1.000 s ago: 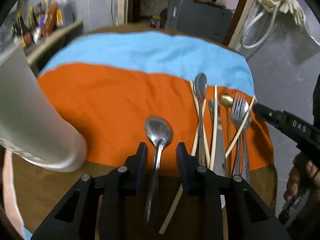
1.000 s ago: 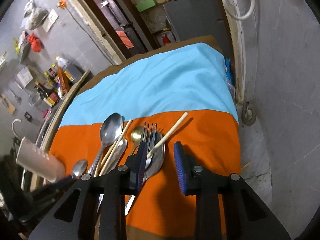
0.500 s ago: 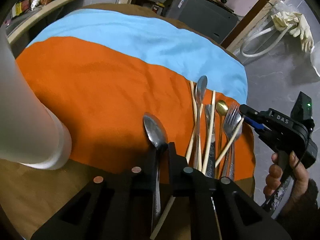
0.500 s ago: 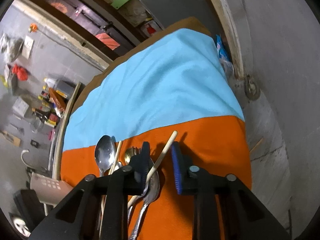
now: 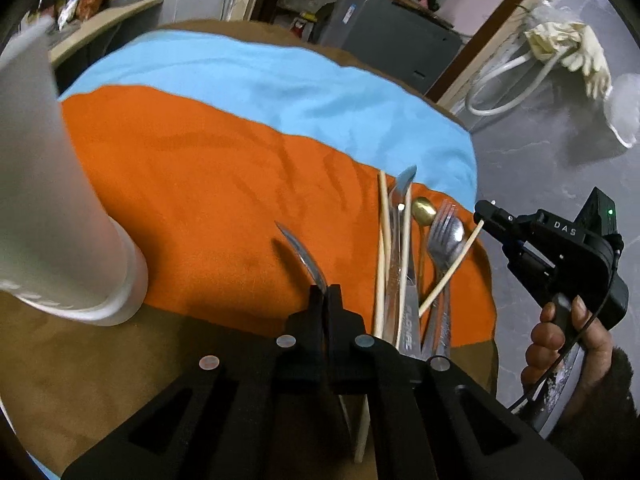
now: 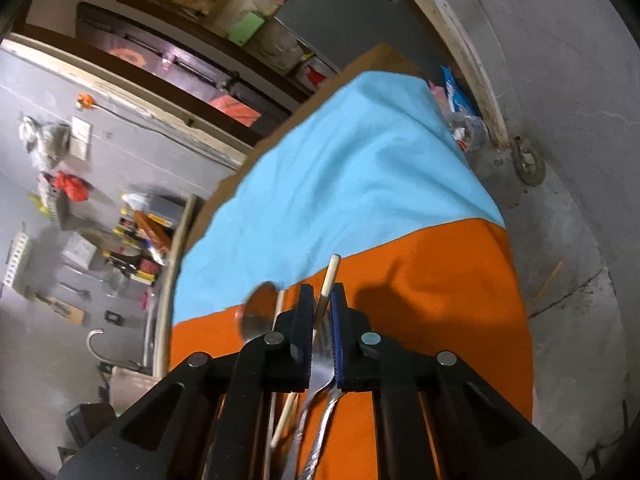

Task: Organize utensils
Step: 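Lift the spoon with the left tool while the right tool carries the chopstick to the caddy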

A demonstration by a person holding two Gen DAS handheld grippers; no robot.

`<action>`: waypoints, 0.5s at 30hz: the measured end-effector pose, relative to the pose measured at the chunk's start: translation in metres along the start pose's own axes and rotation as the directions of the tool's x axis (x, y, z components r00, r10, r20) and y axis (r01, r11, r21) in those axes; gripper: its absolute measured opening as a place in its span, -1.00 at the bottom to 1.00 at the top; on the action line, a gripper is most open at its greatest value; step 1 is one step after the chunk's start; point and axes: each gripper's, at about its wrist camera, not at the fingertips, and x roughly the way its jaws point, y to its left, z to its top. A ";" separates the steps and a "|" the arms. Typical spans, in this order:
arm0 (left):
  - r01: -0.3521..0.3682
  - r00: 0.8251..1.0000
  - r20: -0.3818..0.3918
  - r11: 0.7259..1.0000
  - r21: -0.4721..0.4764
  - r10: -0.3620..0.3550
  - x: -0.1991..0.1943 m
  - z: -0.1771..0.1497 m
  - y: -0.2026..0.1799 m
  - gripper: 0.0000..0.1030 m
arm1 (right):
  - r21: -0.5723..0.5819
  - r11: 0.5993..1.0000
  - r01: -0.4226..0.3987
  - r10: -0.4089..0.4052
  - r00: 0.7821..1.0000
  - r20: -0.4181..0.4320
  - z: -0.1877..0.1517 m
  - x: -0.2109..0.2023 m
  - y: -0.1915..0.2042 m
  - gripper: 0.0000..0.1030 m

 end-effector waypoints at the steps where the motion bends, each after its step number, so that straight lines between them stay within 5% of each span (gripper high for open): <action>1: 0.000 1.000 0.015 1.000 0.012 -0.001 -0.005 -0.002 -0.002 -1.00 | -0.006 1.000 -0.007 0.007 1.000 0.013 -0.002 -0.005 0.004 -0.89; 6: -0.010 0.991 0.135 0.996 0.092 -0.003 -0.035 -0.014 -0.014 -1.00 | -0.081 0.996 -0.042 0.050 0.995 0.088 -0.015 -0.037 0.026 -0.91; 15: 0.021 0.953 0.296 0.988 0.154 -0.066 -0.089 -0.016 -0.027 -1.00 | -0.294 0.955 0.043 0.025 0.974 0.226 -0.057 -0.078 0.098 -0.94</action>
